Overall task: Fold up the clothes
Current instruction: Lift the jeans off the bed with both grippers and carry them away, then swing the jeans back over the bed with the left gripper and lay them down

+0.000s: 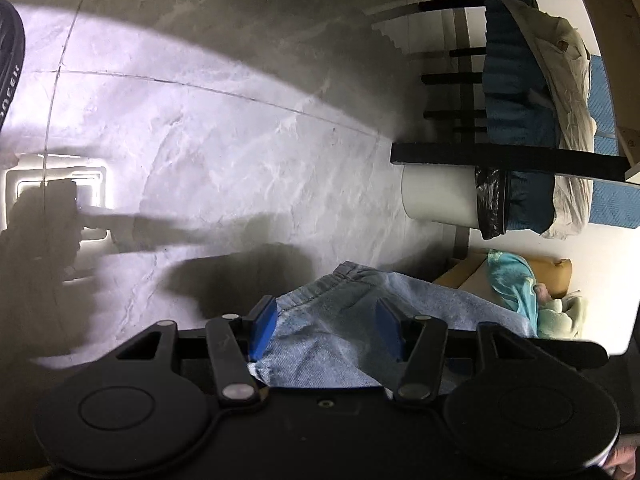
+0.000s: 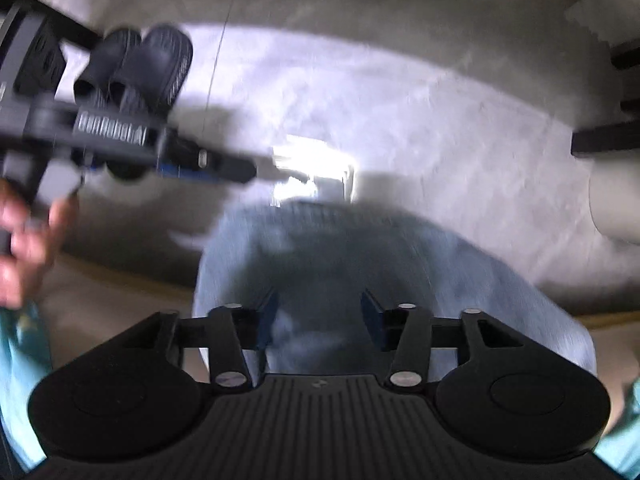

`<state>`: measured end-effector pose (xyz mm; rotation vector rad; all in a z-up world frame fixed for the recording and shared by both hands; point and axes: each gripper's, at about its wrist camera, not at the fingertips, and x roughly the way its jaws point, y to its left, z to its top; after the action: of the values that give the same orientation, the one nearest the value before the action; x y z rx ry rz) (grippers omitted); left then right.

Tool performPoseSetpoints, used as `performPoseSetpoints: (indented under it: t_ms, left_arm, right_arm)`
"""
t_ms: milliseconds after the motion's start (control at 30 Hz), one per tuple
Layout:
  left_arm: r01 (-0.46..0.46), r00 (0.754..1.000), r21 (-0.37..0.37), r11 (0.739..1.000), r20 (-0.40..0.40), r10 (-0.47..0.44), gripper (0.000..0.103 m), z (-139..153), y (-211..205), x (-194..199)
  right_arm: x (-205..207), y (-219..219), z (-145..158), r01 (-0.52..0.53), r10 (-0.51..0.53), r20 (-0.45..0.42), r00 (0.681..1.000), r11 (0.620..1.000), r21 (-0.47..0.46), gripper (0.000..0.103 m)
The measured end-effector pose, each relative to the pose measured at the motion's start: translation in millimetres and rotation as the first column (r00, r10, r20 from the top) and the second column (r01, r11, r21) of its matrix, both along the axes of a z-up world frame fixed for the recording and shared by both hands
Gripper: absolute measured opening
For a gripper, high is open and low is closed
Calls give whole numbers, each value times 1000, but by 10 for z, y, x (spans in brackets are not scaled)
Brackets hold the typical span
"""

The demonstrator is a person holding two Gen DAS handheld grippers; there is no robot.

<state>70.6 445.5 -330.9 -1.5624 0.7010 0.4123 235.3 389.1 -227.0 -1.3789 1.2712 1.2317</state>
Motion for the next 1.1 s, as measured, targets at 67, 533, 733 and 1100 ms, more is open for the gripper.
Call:
performPoseSetpoints:
  t_ms: [67, 533, 733, 1100]
  left_arm:
    - [-4, 1000, -2, 1000, 6, 4, 52, -9, -3, -3]
    - [-27, 996, -82, 996, 81, 34, 56, -55, -12, -13]
    - [-101, 985, -62, 993, 131, 108, 60, 57, 37, -109]
    - [-27, 993, -133, 991, 112, 42, 64, -34, -7, -4]
  right_arm:
    - [-21, -106, 38, -31, 31, 2, 1000, 999, -12, 55]
    - [-180, -229, 697, 38, -55, 58, 997, 965, 260, 3]
    - [-201, -312, 990, 121, -151, 48, 987, 912, 392, 3]
    - [-52, -337, 318, 219, -260, 101, 960, 928, 302, 10]
